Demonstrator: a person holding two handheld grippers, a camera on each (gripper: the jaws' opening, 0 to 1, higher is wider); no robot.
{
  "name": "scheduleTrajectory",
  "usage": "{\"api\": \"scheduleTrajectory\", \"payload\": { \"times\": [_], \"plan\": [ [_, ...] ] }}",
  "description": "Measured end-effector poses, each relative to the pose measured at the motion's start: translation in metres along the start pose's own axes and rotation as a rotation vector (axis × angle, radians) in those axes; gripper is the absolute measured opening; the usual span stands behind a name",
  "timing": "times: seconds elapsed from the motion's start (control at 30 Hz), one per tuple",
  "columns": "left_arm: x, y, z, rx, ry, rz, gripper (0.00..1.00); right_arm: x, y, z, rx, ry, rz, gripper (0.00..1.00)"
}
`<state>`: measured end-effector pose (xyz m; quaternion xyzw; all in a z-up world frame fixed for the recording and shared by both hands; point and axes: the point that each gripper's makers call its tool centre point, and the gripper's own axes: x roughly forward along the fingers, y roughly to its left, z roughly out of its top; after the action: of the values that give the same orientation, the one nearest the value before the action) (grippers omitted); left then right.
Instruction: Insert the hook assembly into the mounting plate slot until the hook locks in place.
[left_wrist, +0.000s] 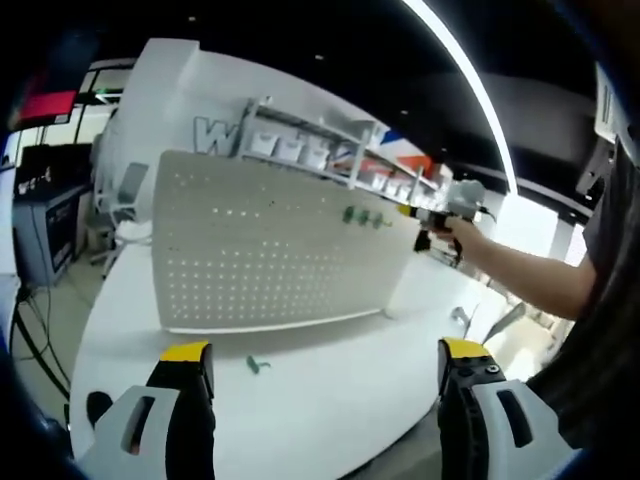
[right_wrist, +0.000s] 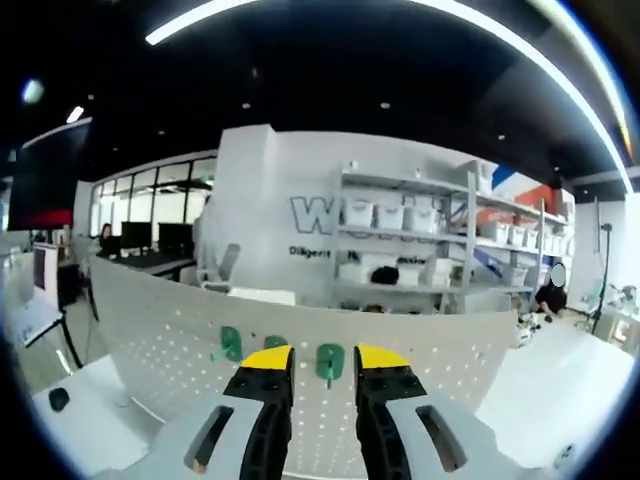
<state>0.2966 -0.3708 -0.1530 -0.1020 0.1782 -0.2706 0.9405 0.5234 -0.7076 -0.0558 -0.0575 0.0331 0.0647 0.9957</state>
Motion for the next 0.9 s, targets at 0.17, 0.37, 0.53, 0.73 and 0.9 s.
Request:
{"api": "scheduleTrajectory", "payload": {
  "times": [0.17, 0.37, 0.53, 0.73, 0.9],
  "plan": [
    [-0.006, -0.005, -0.008, 0.022, 0.015, 0.000, 0.94, -0.025, 0.015, -0.013, -0.013, 0.016, 0.029, 0.23],
    [-0.015, -0.009, -0.019, 0.033, 0.031, 0.004, 0.94, -0.057, 0.052, -0.036, -0.010, 0.053, 0.110, 0.24],
    [-0.022, -0.010, -0.030, 0.034, 0.045, 0.005, 0.95, -0.083, 0.082, -0.050, -0.007, 0.075, 0.170, 0.24],
    [-0.032, -0.008, -0.045, 0.063, 0.081, 0.006, 0.95, -0.123, 0.111, -0.068, -0.007, 0.098, 0.208, 0.25],
    [-0.042, 0.001, -0.052, 0.068, 0.081, 0.001, 0.95, -0.148, 0.138, -0.085, -0.007, 0.103, 0.242, 0.25]
  ]
}}
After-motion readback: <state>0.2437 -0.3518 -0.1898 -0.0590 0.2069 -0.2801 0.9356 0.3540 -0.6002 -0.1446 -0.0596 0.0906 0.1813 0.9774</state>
